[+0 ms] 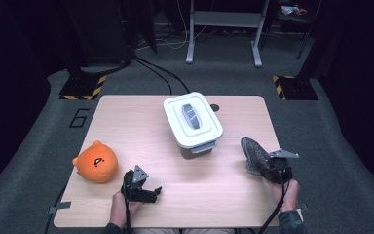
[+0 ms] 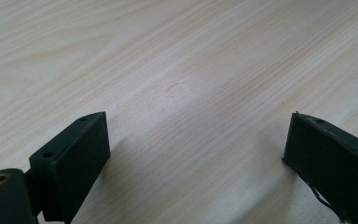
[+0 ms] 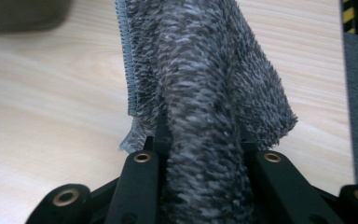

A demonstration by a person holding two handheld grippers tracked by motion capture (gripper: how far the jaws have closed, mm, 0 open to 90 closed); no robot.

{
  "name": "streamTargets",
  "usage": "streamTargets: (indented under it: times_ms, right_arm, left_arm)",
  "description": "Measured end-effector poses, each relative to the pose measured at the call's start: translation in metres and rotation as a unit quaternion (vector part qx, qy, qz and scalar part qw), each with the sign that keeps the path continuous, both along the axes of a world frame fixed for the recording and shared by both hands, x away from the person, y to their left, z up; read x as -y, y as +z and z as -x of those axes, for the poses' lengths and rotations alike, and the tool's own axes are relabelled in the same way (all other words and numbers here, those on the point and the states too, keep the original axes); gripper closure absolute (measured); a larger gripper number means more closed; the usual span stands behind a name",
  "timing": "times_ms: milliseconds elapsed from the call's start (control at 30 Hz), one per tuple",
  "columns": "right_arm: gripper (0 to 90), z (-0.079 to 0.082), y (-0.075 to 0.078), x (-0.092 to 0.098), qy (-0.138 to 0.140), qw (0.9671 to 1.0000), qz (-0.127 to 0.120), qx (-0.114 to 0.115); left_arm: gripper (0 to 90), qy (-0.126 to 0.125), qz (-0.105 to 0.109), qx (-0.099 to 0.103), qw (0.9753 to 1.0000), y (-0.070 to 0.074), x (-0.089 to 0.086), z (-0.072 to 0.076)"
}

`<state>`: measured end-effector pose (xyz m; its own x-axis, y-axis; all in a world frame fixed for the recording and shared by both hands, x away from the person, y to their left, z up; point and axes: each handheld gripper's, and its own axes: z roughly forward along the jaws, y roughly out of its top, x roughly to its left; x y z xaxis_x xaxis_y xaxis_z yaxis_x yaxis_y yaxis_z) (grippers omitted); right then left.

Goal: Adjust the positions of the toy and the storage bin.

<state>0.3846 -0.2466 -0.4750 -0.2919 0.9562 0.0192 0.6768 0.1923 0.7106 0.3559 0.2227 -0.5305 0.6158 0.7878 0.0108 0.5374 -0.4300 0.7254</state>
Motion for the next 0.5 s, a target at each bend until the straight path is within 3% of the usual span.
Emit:
streamTargets:
  times_ms: [267, 500]
  right_arm:
    - [71.0, 0.027, 0.005, -0.029, 0.059, 0.9982, -0.011, -0.007]
    - [71.0, 0.046, -0.001, -0.058, 0.114, 0.9932, -0.017, -0.015]
  left_arm:
    - [6.5, 0.0, 0.0, 0.0, 1.0, 0.0, 0.0, 0.0]
    - [6.5, 0.0, 0.0, 0.0, 1.0, 0.0, 0.0, 0.0]
